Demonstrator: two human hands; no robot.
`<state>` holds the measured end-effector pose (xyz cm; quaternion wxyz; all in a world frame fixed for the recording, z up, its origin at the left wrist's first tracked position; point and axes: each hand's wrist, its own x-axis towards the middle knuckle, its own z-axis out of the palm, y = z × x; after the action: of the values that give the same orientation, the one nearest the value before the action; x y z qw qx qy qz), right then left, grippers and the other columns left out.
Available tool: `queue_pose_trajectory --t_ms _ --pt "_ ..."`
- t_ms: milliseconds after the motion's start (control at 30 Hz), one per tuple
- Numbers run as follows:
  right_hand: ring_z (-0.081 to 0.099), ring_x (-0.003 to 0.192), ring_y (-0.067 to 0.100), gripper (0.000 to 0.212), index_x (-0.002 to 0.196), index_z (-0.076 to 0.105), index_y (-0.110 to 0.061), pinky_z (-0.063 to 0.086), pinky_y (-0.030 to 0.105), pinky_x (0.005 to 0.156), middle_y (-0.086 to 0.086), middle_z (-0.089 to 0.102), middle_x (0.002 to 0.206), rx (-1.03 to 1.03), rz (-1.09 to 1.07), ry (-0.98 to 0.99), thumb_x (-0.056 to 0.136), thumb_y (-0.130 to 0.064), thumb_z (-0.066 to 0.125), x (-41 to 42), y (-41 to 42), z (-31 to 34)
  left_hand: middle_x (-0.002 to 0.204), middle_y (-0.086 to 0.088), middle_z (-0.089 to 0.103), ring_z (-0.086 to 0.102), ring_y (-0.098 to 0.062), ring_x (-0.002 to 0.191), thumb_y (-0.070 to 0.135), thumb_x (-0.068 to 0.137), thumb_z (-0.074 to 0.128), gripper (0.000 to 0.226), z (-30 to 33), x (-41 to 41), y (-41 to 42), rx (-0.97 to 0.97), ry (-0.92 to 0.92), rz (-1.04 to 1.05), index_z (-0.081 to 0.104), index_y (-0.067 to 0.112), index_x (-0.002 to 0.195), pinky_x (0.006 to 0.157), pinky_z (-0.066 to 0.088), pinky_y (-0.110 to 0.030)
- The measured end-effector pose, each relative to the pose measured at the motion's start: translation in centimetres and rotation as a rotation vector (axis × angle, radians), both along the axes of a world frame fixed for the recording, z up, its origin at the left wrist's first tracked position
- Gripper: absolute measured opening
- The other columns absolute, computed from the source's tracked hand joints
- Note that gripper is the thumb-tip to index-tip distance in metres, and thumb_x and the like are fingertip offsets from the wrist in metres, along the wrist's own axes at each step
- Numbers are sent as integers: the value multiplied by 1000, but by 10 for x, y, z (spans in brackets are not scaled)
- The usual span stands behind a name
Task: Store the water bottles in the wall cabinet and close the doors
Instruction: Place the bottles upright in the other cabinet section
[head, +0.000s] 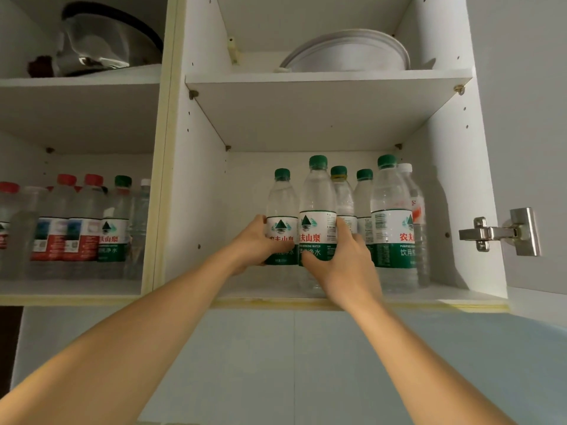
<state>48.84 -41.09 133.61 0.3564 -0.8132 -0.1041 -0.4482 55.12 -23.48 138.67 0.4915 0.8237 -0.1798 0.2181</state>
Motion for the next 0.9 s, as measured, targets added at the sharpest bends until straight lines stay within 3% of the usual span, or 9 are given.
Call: queue_pose_trajectory --t_ms 233,400,467,533,700,833,900 --pt "63 105 16 54 129 50 -26 56 40 91 -4 65 114 -26 168 53 83 -38 77 4 4 9 111 1 65 68 -18 99 28 80 85 65 5 0 23 119 -10 112 38 21 125 77 63 -40" --pt "67 101 17 59 127 50 -21 60 41 89 -2 67 113 -63 305 281 79 -25 85 15 16 38 109 1 66 68 -18 96 27 80 85 83 2 7 43 148 -87 234 28 19 140 80 61 -39" --pt "66 102 20 57 123 49 -17 61 42 86 1 66 113 -115 288 396 80 -22 85 21 21 51 104 3 64 66 -13 89 26 80 85 84 1 10 49 149 -99 279 27 17 141 68 57 -27" --pt "65 100 22 50 116 48 -16 63 43 83 3 64 109 -158 273 486 81 -20 85 30 28 61 106 0 63 65 -14 89 23 81 84 82 0 13 54 139 -102 321 28 15 140 64 54 -25" --pt "66 98 30 47 114 51 -12 64 41 75 9 61 102 -222 227 587 81 -15 85 61 48 77 128 -12 60 64 -28 110 19 85 81 91 -4 23 54 115 -94 415 18 14 150 91 58 -47" --pt "68 100 36 47 118 57 -9 64 46 78 16 64 109 -259 204 658 80 -11 85 86 60 86 138 -16 57 61 -32 118 21 89 77 106 -3 31 54 168 -79 441 -2 13 158 99 53 -49" --pt "70 99 36 48 120 59 -9 64 46 78 17 65 109 -284 214 683 80 -11 85 95 63 90 147 -18 45 56 -34 125 21 88 78 114 -3 32 54 215 -100 470 -11 15 159 104 50 -49"
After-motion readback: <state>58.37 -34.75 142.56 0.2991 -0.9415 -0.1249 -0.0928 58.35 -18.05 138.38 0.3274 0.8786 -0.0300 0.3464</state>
